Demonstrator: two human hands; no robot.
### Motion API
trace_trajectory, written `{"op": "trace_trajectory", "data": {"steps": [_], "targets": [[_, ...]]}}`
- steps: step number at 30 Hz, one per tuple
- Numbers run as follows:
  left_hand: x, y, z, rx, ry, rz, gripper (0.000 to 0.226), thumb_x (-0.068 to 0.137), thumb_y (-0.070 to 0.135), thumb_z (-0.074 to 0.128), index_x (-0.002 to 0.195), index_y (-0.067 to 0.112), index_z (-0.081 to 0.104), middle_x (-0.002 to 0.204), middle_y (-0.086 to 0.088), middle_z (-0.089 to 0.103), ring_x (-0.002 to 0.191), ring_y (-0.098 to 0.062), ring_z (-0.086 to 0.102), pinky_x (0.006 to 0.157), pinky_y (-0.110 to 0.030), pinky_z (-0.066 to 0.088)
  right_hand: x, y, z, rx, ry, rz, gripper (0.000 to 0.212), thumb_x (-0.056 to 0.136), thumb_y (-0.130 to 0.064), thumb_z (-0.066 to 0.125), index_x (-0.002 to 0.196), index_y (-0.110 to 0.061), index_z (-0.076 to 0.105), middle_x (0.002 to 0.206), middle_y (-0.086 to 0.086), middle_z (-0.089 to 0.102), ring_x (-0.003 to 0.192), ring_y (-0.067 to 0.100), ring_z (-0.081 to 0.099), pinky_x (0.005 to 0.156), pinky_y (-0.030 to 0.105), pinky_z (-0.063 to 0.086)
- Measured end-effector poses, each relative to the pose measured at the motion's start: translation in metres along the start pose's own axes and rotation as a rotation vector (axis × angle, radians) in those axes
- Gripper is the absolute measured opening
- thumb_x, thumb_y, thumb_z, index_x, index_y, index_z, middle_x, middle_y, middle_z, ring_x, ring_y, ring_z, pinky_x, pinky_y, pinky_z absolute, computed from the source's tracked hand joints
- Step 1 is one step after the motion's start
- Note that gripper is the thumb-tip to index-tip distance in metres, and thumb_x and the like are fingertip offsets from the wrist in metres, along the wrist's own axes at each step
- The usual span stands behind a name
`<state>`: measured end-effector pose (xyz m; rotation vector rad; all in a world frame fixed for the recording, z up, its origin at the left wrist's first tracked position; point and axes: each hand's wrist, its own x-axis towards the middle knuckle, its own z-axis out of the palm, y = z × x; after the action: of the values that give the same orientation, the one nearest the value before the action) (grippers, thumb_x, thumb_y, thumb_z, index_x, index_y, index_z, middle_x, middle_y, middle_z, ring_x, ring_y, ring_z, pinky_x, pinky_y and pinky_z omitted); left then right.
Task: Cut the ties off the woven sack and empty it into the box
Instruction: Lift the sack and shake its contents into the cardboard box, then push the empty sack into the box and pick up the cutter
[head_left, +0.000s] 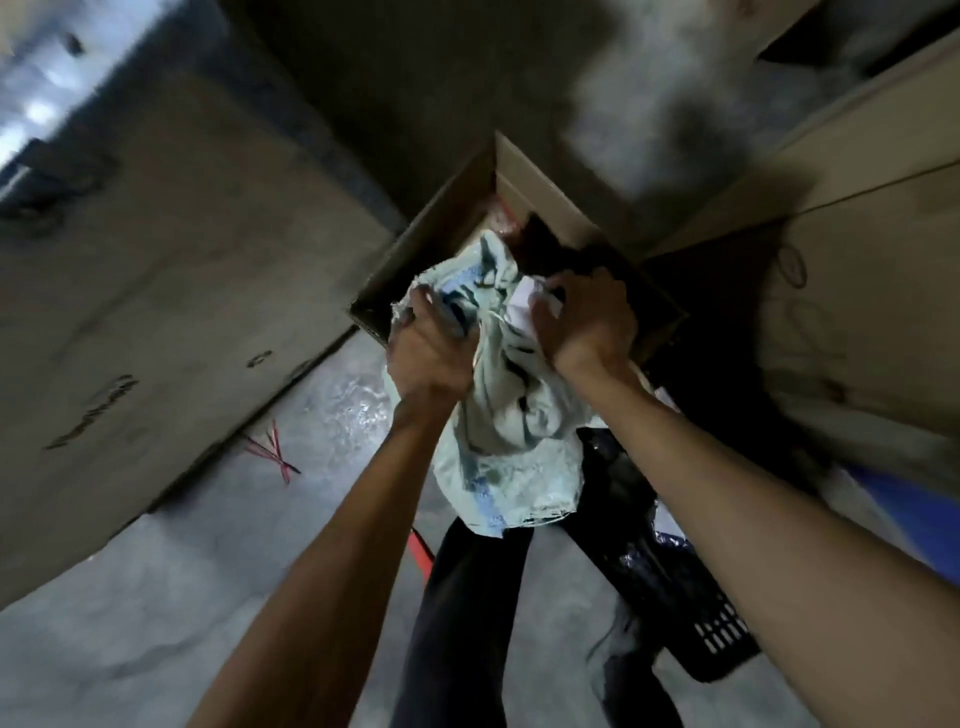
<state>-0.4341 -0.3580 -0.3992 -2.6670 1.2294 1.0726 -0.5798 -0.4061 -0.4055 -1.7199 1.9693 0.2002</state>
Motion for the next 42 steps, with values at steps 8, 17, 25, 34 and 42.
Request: {"op": "trace_trajectory", "data": {"steps": [8, 17, 25, 34, 42], "targets": [[-0.053, -0.055, 0.007, -1.100, -0.646, -0.651, 0.049, 0.102, 0.034, 0.051, 0.144, 0.010, 0.050, 0.144, -0.018, 0.057, 0.126, -0.034, 0.060, 0.094, -0.043, 0.054, -0.095, 0.049, 0.005, 0.175, -0.234, -0.308, 0.109, 0.064, -0.091, 0.049, 0.156, -0.044, 0.016, 0.166, 0.012, 0.022, 0.153, 0.037, 0.018, 0.115, 0.066, 0.025], [-0.049, -0.038, 0.022, -0.810, -0.144, -0.561, 0.047, 0.083, 0.044, 0.073, 0.115, 0.009, 0.071, 0.110, -0.008, 0.072, 0.100, -0.027, 0.068, 0.091, -0.040, 0.058, -0.115, 0.079, 0.031, 0.210, -0.048, -0.304, 0.098, 0.082, -0.013, 0.070, 0.158, -0.032, 0.011, 0.166, 0.017, 0.015, 0.148, 0.043, 0.029, 0.099, 0.051, 0.053], [-0.003, 0.006, 0.029, -0.592, -0.089, 0.026, 0.036, 0.103, 0.030, 0.044, 0.125, 0.005, 0.058, 0.119, 0.000, 0.065, 0.107, -0.021, 0.060, 0.090, -0.034, 0.044, -0.049, 0.049, 0.030, 0.369, 0.049, -0.348, 0.077, 0.091, -0.032, 0.049, 0.159, -0.019, 0.015, 0.166, 0.022, 0.003, 0.153, 0.046, 0.007, 0.118, 0.052, 0.033], [0.056, -0.047, 0.090, 0.816, -0.284, 0.404, 0.041, 0.101, 0.031, 0.047, 0.137, 0.012, 0.053, 0.136, -0.015, 0.059, 0.131, -0.032, 0.053, 0.110, -0.039, 0.039, 0.004, 0.069, 0.116, -0.431, -0.623, -0.292, 0.072, 0.100, -0.053, 0.035, 0.157, -0.039, -0.006, 0.165, 0.018, -0.022, 0.153, 0.037, -0.018, 0.123, 0.051, -0.003], [-0.047, -0.058, 0.040, 0.251, -0.110, 0.532, 0.056, 0.091, 0.025, 0.044, 0.141, 0.001, 0.051, 0.144, -0.027, 0.052, 0.141, -0.042, 0.040, 0.117, -0.049, 0.034, -0.108, 0.057, 0.056, -0.149, -0.400, -0.335, 0.079, 0.089, -0.040, 0.043, 0.156, -0.006, 0.021, 0.160, 0.027, 0.023, 0.151, 0.042, 0.016, 0.123, 0.048, 0.020]]}}
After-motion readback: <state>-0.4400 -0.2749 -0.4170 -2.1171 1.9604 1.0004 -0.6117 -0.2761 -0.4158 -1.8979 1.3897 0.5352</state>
